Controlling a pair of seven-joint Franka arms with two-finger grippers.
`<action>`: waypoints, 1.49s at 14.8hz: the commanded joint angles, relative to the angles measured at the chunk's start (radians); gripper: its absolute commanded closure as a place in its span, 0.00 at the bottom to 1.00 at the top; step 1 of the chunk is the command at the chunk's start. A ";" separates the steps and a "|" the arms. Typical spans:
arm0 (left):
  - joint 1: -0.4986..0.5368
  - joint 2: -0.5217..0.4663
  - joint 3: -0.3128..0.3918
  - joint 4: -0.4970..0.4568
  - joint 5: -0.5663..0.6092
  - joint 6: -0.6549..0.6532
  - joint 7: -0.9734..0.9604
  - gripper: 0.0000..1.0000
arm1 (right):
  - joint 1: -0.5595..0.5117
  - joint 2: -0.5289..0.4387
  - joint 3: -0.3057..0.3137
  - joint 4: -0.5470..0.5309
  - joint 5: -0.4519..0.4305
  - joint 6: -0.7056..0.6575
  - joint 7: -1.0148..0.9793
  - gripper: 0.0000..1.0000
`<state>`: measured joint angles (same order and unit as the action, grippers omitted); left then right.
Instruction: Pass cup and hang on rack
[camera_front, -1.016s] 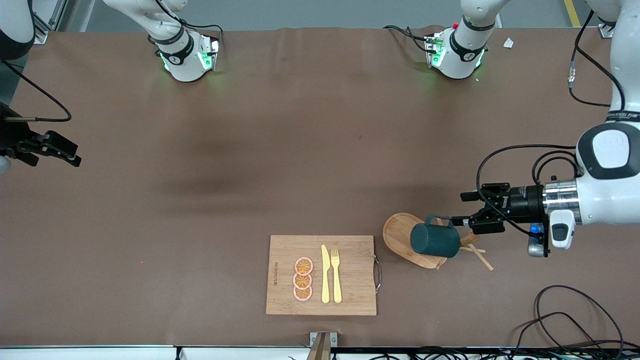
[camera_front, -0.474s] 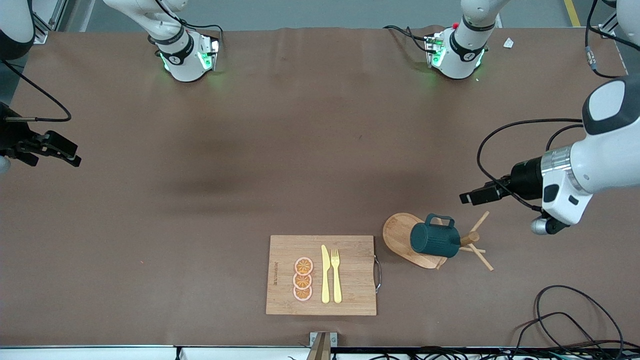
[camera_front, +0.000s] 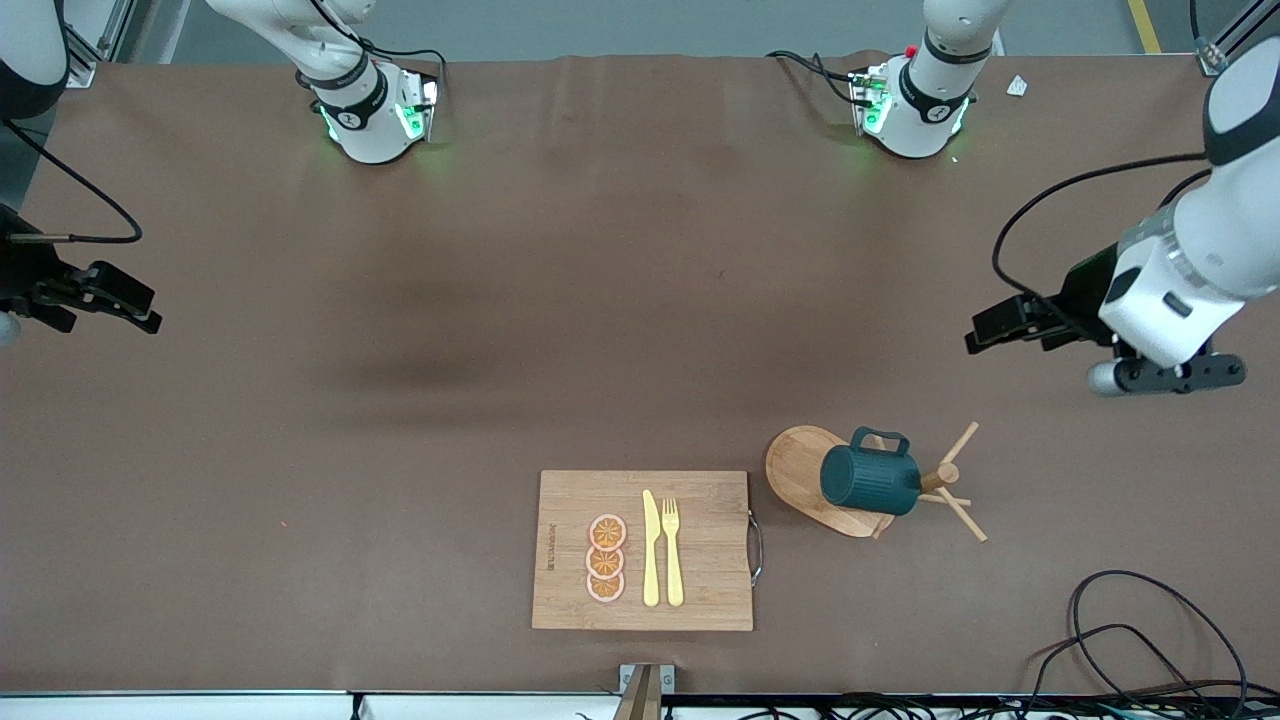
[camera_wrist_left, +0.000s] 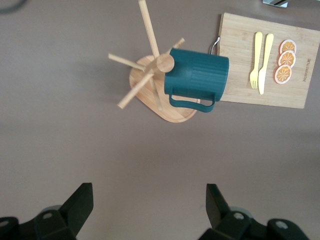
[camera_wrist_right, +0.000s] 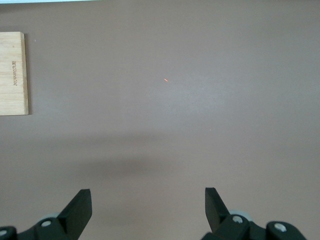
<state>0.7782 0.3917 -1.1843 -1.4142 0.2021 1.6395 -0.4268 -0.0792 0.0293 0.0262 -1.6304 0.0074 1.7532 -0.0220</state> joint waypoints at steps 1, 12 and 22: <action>0.001 -0.079 0.038 -0.015 0.008 -0.013 0.065 0.01 | -0.002 -0.014 -0.002 0.001 0.010 -0.004 -0.003 0.00; -0.584 -0.316 0.785 -0.025 -0.130 -0.055 0.350 0.01 | -0.011 -0.005 -0.003 -0.002 0.011 -0.006 -0.016 0.00; -0.758 -0.382 1.009 -0.045 -0.132 -0.148 0.356 0.00 | -0.011 -0.005 -0.005 -0.002 0.011 -0.006 -0.018 0.00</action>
<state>0.0225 0.0414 -0.1842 -1.4336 0.0832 1.5054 -0.0765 -0.0832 0.0318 0.0200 -1.6266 0.0074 1.7508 -0.0268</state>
